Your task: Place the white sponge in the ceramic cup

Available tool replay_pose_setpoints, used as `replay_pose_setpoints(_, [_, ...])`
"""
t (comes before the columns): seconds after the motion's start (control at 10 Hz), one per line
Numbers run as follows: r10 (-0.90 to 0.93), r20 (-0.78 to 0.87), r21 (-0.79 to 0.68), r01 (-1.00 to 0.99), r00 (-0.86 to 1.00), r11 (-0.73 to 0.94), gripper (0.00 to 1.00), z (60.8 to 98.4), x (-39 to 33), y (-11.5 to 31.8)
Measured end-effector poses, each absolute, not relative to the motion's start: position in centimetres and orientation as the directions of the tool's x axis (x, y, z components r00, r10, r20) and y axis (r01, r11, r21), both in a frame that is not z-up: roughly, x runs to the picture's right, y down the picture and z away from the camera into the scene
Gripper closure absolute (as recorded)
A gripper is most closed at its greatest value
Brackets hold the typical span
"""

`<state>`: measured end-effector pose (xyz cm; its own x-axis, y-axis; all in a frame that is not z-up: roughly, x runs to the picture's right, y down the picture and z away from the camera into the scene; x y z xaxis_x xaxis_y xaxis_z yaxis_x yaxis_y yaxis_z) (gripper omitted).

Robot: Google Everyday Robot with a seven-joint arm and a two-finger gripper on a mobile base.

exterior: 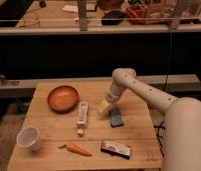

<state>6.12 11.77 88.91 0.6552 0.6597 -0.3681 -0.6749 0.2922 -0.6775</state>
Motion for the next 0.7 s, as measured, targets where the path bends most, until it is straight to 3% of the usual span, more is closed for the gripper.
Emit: replay_pose_setpoints(0.7, [0.686,-0.449,-0.497,-0.798,0.573,0.341,0.2,88.69,6.34,12.03])
